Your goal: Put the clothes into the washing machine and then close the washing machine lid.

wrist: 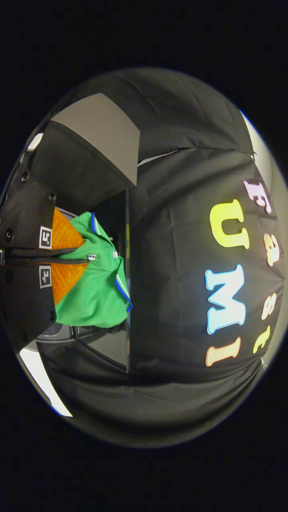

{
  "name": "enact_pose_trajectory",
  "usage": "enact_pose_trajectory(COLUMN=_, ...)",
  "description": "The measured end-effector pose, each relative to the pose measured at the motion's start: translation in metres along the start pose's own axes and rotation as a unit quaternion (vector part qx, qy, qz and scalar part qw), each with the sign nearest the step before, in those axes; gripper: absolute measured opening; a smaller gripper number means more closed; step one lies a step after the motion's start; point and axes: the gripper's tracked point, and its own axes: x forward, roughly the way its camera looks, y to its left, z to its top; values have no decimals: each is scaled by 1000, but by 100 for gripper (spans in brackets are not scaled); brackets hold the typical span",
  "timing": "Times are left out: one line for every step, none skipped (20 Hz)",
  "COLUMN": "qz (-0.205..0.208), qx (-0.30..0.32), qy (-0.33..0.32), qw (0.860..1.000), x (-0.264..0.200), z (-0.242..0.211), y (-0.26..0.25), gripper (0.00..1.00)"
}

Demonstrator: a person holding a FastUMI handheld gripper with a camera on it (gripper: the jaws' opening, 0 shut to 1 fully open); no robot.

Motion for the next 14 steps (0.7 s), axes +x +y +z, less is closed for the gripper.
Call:
enact_pose_trajectory(qz=1, qx=-2, qy=8, qw=1000, x=5, z=-9, y=1, gripper=1)
enact_pose_trajectory(qz=2, qx=-4, qy=17, qw=1000, x=10, z=-19, y=3, gripper=1)
enact_pose_trajectory(qz=5, qx=-3, qy=26, qw=1000, x=16, z=-29, y=6, gripper=1)
enact_pose_trajectory(qz=7, qx=-2, qy=37, qw=999, x=21, z=-39, y=7, gripper=1)
enact_pose_trajectory(qz=7, qx=-2, qy=48, qw=999, x=25, z=-50, y=8, gripper=1)
enact_pose_trajectory(qz=5, qx=-4, qy=57, qw=998, x=30, z=-61, y=7, gripper=1)
enact_pose_trajectory(qz=9, qx=-2, qy=68, qw=998, x=35, z=-71, y=9, gripper=1)
enact_pose_trajectory(qz=15, qx=3, qy=79, qw=997, x=40, z=-81, y=10, gripper=1)
enact_pose_trajectory(qz=16, qx=6, qy=87, qw=996, x=44, z=-90, y=10, gripper=1)
enact_pose_trajectory(qz=13, qx=5, qy=92, qw=996, x=48, z=-96, y=10, gripper=1)
enact_pose_trajectory(qz=9, qx=3, qy=97, qw=995, x=50, z=-99, y=10, gripper=1)
enact_pose_trajectory(qz=7, qx=3, qy=101, qw=995, x=54, z=-105, y=11, gripper=1)
enact_pose_trajectory(qz=5, qx=5, qy=105, qw=994, x=57, z=-109, y=10, gripper=1)
enact_pose_trajectory(qz=0, qx=8, qy=108, qw=994, x=60, z=-113, y=8, gripper=1)
